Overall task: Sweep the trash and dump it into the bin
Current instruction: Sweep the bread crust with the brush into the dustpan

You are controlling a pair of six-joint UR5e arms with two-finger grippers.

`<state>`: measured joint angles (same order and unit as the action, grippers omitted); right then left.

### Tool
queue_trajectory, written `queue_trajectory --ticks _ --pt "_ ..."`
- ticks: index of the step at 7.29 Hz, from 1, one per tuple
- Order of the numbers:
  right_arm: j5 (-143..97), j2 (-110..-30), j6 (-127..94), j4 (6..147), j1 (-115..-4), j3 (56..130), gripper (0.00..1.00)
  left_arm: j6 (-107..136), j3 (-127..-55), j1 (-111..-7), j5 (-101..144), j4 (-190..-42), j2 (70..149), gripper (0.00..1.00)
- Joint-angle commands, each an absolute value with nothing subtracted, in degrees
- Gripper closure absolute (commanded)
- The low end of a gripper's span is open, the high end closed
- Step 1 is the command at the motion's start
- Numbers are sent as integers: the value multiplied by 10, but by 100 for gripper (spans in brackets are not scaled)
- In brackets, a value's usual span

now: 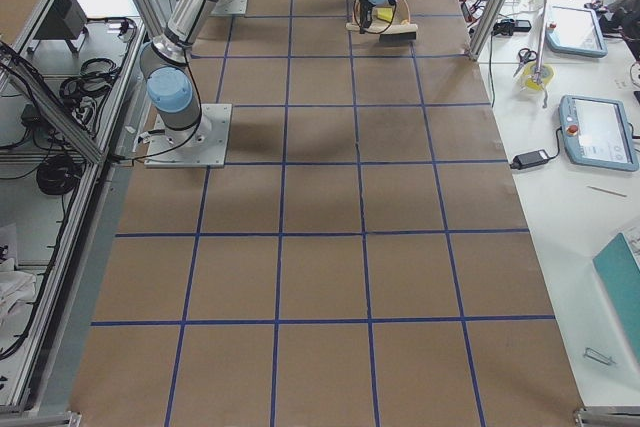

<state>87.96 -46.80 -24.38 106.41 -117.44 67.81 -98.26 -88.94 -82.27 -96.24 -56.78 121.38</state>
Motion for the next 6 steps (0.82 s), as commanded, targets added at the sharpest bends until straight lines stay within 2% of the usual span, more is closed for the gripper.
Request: queue_trajectory --ticks 1,4,6 --pt "866 -466 -266 1064 -1192 668 100 -983 -889 -823 -962 -568 1214 100" --pt "850 -468 -311 1064 -1229 666 100 -982 -889 -823 -962 -568 1214 100" --pt "853 -481 -300 1058 -1216 664 100 -982 -889 -823 -962 -568 1214 100"
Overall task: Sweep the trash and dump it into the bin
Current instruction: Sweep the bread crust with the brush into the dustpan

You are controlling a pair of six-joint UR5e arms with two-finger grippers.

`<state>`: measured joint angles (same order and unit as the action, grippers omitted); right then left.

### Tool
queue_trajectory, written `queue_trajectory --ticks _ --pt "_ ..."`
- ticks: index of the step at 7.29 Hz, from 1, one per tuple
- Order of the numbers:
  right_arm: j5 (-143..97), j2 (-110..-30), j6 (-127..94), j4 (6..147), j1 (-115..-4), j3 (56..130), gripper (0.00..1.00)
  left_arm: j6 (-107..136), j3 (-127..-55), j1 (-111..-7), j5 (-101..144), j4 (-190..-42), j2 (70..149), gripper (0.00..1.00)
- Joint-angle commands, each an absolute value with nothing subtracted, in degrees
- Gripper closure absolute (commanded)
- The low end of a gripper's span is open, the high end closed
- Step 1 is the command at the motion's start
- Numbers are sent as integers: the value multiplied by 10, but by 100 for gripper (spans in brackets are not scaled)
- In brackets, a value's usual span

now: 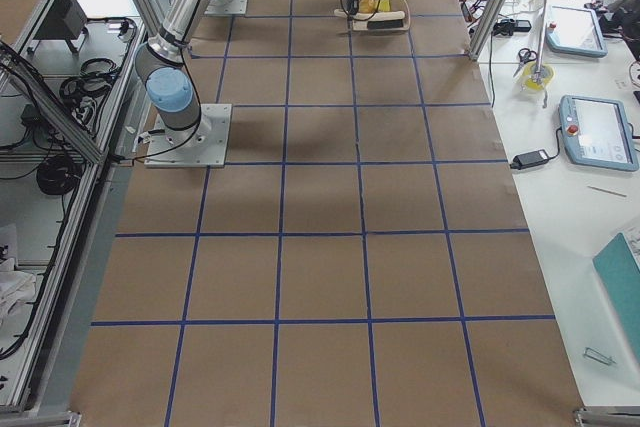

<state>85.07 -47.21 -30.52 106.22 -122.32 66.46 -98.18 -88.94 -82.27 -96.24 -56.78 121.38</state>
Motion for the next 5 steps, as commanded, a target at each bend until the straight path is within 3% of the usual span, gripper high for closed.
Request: queue_trajectory --ticks 1,5 --pt "853 -487 -299 1056 -1200 664 100 -982 -889 -823 -962 -568 1214 100" --pt "859 -562 -215 938 -1087 671 100 -992 -887 -813 -947 -579 1189 100"
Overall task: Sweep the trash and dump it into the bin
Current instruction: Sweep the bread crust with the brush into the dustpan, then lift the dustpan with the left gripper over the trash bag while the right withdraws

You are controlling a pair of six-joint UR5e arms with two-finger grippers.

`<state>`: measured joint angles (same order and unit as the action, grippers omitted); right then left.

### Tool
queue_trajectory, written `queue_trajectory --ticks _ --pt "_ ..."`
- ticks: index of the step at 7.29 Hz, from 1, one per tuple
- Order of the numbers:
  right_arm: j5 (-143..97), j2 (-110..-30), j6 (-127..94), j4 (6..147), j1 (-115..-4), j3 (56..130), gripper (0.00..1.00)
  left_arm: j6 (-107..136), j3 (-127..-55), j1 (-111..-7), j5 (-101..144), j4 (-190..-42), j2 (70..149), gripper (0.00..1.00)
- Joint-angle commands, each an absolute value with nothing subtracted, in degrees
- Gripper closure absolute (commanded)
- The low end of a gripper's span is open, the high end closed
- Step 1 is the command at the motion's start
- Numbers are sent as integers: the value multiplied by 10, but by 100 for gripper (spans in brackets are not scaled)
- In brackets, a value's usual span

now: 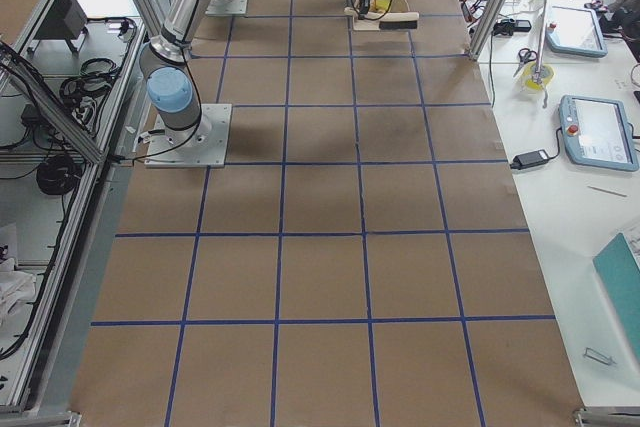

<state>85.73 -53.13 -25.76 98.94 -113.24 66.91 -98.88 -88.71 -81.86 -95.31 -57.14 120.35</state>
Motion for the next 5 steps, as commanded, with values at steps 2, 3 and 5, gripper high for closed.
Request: queue_trajectory --ticks 2,3,5 --pt "913 -613 -132 913 -1015 704 100 -1008 -887 -787 -941 -630 1140 100" --pt "934 -642 -69 915 -970 736 100 -1045 -884 -759 -938 -669 1113 100" --pt "936 -689 42 925 -872 798 100 -1108 -882 -682 -937 -714 1068 100"
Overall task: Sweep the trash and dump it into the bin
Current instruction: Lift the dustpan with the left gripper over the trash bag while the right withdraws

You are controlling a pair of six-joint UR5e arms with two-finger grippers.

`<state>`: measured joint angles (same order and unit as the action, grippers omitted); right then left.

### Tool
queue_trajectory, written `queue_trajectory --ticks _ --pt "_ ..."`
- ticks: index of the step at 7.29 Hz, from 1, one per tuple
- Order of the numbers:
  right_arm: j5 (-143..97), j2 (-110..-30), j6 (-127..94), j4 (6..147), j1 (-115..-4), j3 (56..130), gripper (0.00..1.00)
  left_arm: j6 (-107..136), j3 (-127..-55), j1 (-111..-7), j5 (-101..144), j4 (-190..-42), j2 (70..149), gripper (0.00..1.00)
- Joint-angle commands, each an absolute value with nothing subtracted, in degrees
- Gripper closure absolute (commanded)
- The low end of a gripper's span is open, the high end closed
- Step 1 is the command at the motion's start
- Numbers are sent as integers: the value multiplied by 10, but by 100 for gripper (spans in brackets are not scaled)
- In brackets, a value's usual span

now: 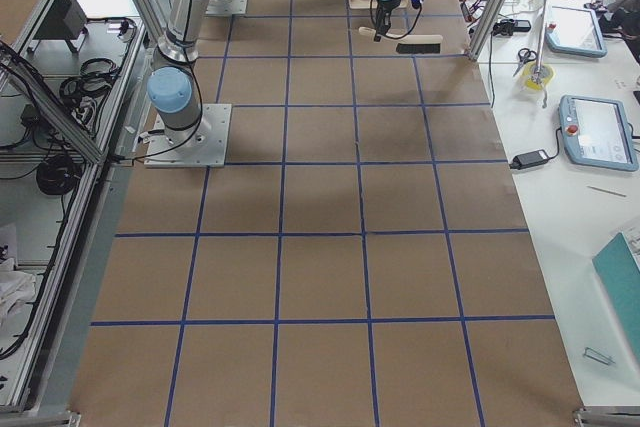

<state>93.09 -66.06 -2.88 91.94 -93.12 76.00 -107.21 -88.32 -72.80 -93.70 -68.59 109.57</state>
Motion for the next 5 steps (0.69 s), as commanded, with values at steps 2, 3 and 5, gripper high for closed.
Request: queue_trajectory --ticks 2,3,5 --pt "932 -700 115 988 -791 861 100 -1199 -880 -602 -938 -733 1042 100" --pt "935 -700 150 1041 -771 897 100 -1255 -873 -556 -939 -733 1036 100" --pt "926 -699 206 1124 -724 957 100 -1339 -829 -487 -945 -741 1042 100"
